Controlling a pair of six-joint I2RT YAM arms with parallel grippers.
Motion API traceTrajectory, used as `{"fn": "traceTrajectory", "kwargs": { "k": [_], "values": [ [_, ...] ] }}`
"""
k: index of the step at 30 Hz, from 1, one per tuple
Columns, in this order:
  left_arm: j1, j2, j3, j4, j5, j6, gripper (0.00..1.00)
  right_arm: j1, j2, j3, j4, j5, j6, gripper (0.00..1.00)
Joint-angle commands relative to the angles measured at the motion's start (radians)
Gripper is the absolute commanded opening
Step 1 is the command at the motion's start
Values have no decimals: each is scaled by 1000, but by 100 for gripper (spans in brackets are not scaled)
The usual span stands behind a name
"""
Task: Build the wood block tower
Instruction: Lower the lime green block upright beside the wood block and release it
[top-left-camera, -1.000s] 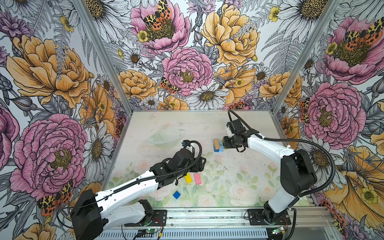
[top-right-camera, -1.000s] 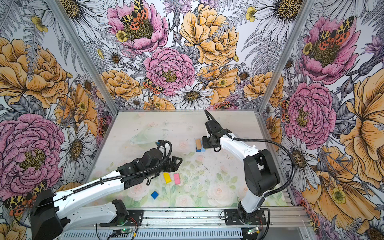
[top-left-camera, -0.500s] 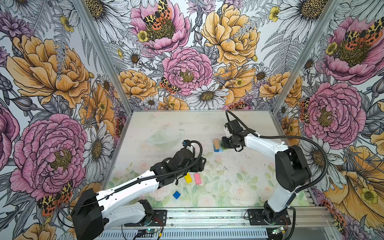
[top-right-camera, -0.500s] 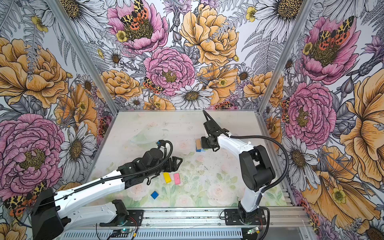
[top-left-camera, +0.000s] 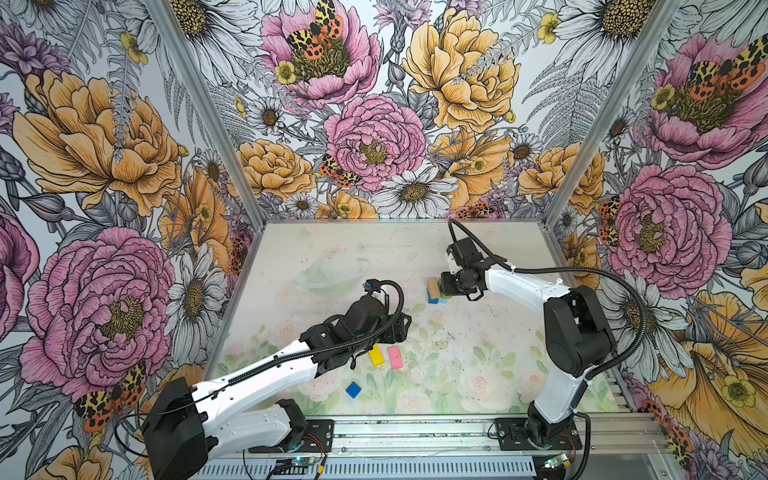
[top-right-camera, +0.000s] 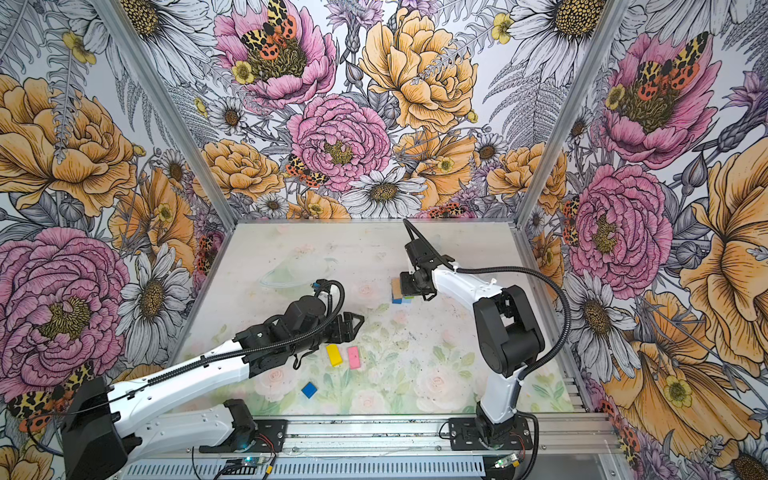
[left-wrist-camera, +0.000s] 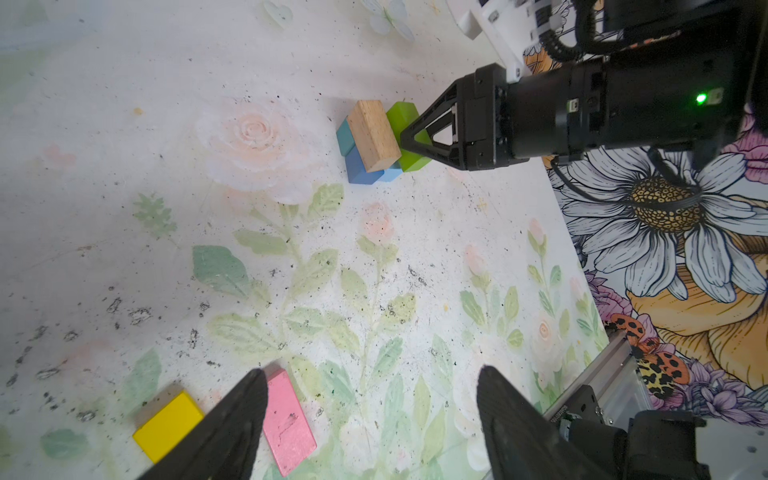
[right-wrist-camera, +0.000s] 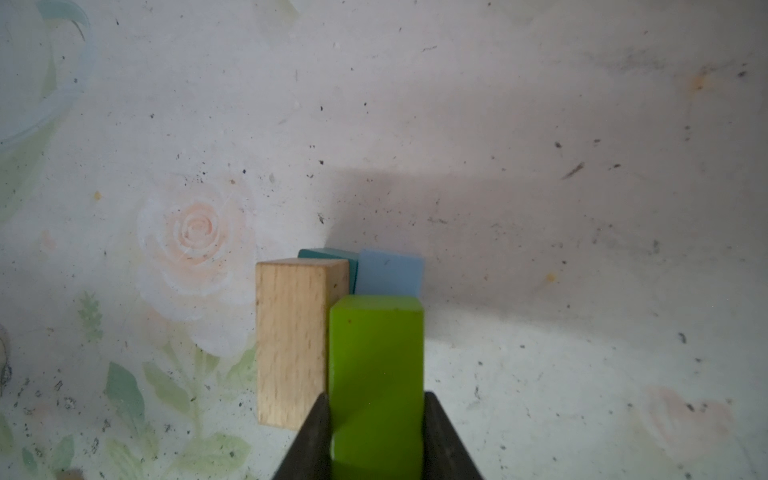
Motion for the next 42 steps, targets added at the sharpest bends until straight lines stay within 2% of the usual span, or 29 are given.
{"fn": "traceTrajectory", "kwargs": {
  "k": [1,22,35,42],
  "values": [
    [12,-24,0,14,18,15,81,-7,12,36,26,-6,12,22],
    [16,-32,-12,9,13,15,80,-13,30,41,26,-22,26,31],
    [18,-30,-17,8,13,19,79,-12,35,46,24,-27,32,41],
    [18,-35,-15,6,13,18,78,-16,19,46,20,-21,32,42]
  ]
}}
